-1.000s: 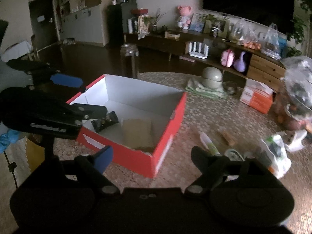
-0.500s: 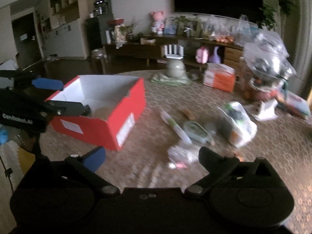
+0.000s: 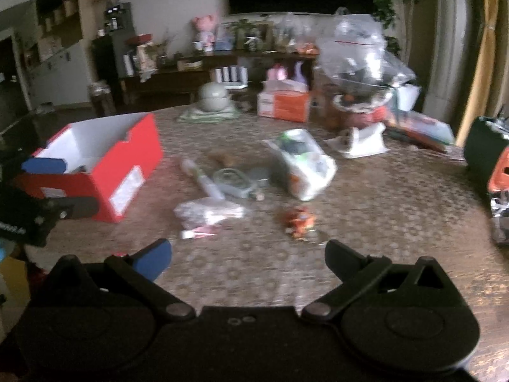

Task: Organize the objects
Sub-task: 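Withdraw both grippers from the box and move toward the cotton swab bag, then grasp the cotton swab bag with the left gripper while the right gripper grasps the orange plush keychain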

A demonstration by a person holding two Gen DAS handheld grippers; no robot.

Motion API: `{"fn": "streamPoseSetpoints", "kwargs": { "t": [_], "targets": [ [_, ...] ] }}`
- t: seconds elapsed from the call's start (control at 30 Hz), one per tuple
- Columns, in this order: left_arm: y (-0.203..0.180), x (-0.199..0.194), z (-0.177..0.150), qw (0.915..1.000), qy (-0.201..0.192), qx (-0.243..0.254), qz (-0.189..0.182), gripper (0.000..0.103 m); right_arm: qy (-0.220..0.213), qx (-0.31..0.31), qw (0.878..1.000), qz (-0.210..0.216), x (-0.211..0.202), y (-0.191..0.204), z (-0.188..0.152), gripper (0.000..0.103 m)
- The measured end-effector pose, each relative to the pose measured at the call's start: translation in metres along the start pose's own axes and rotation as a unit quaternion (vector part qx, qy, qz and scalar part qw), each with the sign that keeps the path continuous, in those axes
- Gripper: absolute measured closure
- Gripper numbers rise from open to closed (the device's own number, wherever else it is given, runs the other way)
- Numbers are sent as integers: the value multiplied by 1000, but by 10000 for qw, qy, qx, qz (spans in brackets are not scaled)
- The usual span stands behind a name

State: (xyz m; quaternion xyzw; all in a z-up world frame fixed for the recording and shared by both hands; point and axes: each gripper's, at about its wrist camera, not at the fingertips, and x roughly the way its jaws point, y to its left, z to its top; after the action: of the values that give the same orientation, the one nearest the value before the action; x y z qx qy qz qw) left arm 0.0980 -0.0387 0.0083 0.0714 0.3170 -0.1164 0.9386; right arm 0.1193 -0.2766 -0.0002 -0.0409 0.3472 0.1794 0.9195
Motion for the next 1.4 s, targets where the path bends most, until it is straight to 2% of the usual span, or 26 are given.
{"fn": "streamPoseSetpoints", "kwargs": {
  "t": [0.17, 0.33, 0.47, 0.73, 0.87, 0.97, 1.27, 1.4],
  "targets": [
    [-17, 25, 3, 9993, 223, 53, -299, 0, 152, 163, 9997, -93, 19, -24, -4, 0],
    [-29, 52, 3, 9989, 263, 41, -386, 0, 344, 202, 9990, -200, 45, -41, -5, 0],
    [-35, 78, 4, 9983, 398, 121, -415, 0, 483, 44, 9985, -249, 67, -45, -6, 0],
    [-29, 133, 7, 9961, 817, -224, -264, 0, 685, -192, 9973, -205, 107, -48, -8, 5],
    [-30, 152, 9, 9955, 890, -184, -281, 0, 739, -174, 9970, -135, 124, -50, -4, 6],
    [-31, 163, 12, 9950, 947, -180, -273, 0, 807, -187, 9965, -109, 137, -52, -1, 14],
    [-27, 184, 14, 9927, 1126, -350, -268, 0, 777, -173, 9967, -150, 156, -49, 3, 26],
    [-25, 183, 14, 9927, 1082, -441, -284, 1, 735, -194, 9970, -125, 158, -47, 6, 38]
  ]
}}
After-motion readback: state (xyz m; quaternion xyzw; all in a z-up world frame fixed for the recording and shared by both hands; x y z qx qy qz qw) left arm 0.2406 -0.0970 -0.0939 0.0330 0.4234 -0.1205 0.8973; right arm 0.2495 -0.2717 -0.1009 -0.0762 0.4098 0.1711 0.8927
